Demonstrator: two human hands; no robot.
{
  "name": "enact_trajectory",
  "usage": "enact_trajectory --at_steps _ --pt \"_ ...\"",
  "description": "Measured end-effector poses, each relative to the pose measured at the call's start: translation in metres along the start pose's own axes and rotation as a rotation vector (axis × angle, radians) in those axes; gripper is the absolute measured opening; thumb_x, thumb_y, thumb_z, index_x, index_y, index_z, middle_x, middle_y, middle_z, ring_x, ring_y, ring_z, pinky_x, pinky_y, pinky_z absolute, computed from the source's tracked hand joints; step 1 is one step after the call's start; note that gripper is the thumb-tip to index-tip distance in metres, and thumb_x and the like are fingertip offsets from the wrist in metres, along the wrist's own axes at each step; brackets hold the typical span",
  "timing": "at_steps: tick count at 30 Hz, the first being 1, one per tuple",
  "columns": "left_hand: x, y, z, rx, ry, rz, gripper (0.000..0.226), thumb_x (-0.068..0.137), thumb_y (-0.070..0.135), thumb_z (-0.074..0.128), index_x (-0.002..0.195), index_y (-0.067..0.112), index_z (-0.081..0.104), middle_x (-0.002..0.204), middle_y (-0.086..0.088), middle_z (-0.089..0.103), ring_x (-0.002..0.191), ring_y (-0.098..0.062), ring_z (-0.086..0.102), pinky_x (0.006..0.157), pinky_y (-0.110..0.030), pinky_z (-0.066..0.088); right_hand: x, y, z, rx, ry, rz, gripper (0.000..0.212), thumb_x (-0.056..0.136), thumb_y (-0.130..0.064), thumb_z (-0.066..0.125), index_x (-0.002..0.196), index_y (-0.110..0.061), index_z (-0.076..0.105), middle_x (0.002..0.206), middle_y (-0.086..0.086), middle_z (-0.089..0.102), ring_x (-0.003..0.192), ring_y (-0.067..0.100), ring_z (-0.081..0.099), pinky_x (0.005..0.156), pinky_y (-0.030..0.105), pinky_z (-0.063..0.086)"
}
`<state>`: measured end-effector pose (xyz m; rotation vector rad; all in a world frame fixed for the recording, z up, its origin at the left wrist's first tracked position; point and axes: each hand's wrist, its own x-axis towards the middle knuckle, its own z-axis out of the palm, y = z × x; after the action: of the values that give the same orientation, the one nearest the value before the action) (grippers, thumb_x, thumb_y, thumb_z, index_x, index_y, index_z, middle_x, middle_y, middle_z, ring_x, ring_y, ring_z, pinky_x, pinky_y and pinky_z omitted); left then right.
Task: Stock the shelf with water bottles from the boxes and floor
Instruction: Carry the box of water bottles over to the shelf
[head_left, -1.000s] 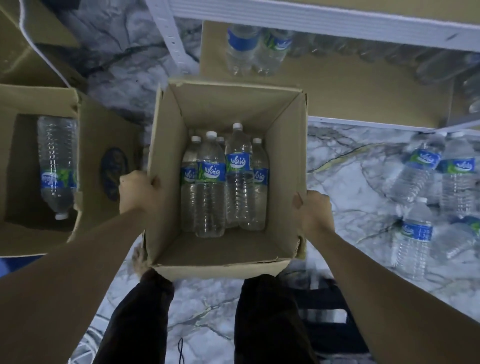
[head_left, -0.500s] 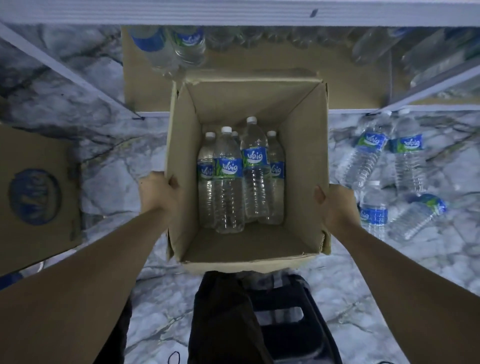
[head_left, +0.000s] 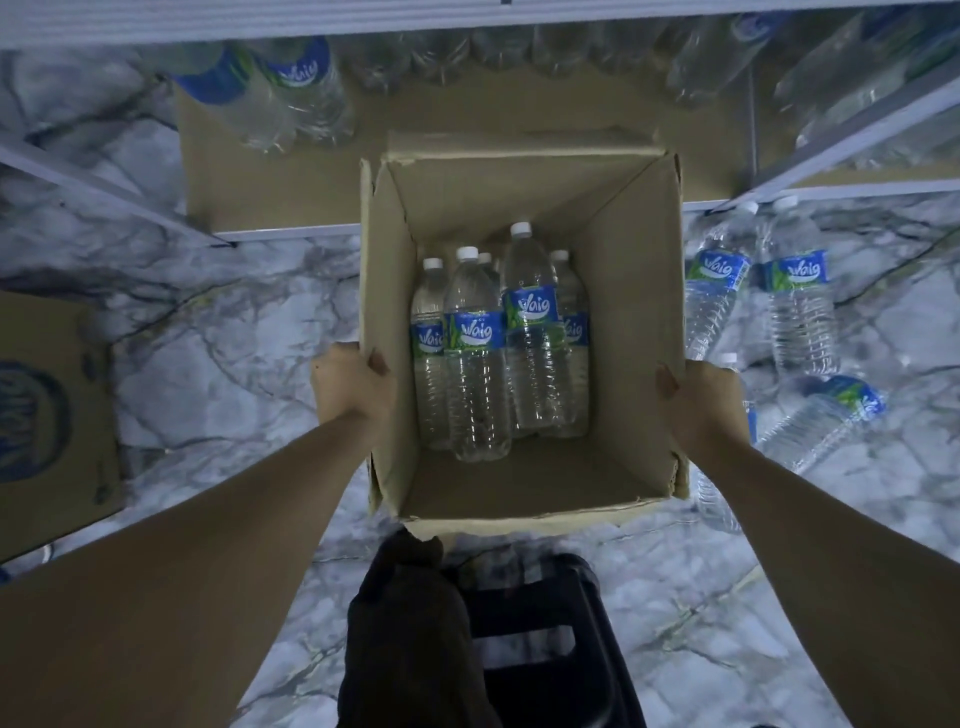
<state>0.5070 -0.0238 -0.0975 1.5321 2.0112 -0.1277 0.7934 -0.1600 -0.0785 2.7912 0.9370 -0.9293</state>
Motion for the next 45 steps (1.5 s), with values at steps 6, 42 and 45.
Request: enact_trajectory --at_steps 6,42,45 --pt "0.017 -0.001 0.004 0.082 -0.088 0.034 0.039 0.098 0.023 0.046 0.107 -0.013 0.058 0.108 -0.035 0.056 0.114 -0.042 0.048 0.075 -0.041 0.042 0.0 0.0 0.003 -0.007 0.001 0.041 0.04 0.102 -0.028 0.048 0.1 0.008 0.066 0.092 0.028 0.063 0.079 0.037 0.055 0.063 0.029 0.033" --pt "0.131 -0.347 -0.377 -0.039 -0.472 0.308 0.017 0.098 0.021 0.052 0.087 0.025 0.065 0.11 -0.007 0.065 0.104 -0.026 0.06 0.093 -0.035 0.045 -0.302 -0.458 0.116 -0.176 -0.473 -0.374 0.046 0.106 -0.031 0.038 0.15 -0.019 0.036 0.151 0.008 0.042 0.1 0.025 0.055 0.086 0.033 0.047" --pt "0.153 -0.421 -0.424 0.02 -0.361 0.248 0.026 0.1 0.025 0.046 0.11 0.012 0.065 0.107 -0.005 0.064 0.1 -0.021 0.057 0.077 -0.025 0.041 -0.341 -0.514 0.152 -0.096 -0.463 -0.34 0.04 0.104 -0.03 0.041 0.143 -0.022 0.044 0.147 0.007 0.046 0.082 0.017 0.051 0.074 0.031 0.045"
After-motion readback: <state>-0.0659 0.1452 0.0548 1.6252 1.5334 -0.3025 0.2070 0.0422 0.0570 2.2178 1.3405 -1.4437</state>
